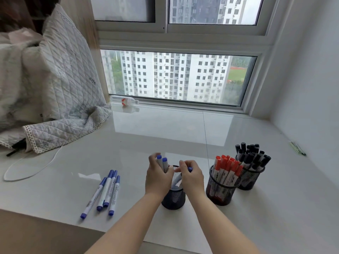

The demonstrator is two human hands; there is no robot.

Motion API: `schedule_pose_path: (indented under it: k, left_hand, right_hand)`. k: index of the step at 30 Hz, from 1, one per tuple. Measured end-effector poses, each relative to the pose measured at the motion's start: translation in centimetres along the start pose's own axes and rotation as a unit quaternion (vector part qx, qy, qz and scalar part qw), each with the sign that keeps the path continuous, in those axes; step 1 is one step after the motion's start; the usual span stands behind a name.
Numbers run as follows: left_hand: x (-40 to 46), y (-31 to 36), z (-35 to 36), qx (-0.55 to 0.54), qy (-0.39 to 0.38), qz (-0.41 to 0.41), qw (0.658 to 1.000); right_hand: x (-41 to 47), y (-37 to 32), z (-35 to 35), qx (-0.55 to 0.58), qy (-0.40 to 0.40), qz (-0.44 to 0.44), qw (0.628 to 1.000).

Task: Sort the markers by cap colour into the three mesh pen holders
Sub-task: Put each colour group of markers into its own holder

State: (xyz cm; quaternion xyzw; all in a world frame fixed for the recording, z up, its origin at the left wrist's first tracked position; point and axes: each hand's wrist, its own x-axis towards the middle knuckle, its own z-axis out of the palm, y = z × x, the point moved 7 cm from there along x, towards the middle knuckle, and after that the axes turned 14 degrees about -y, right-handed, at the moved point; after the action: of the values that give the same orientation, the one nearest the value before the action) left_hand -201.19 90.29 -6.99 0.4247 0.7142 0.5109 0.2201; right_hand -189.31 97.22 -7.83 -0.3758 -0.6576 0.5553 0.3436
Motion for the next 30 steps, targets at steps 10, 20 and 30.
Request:
schedule_pose_path:
  k: [10,20,30]
  left_hand:
    - [-1.4,-0.4,-3.1,0.077,-0.075,0.034,0.994]
    - [-3.8,-10.0,-14.8,0.198,0.08,-0.132,0.968]
    - [-3.3,-14.6,-15.5,0.208,0.059,-0.219,0.951]
  right_hand:
    - [-3.8,-8.0,1.3,-0.145,0.064,-0.225,0.961]
    - [-4.3,-3.2,13.4,-0.245,-0.18,-0.151,0.941]
    - [-0.9,3.7,18.8,-0.344,-0.262,0.061,0.899]
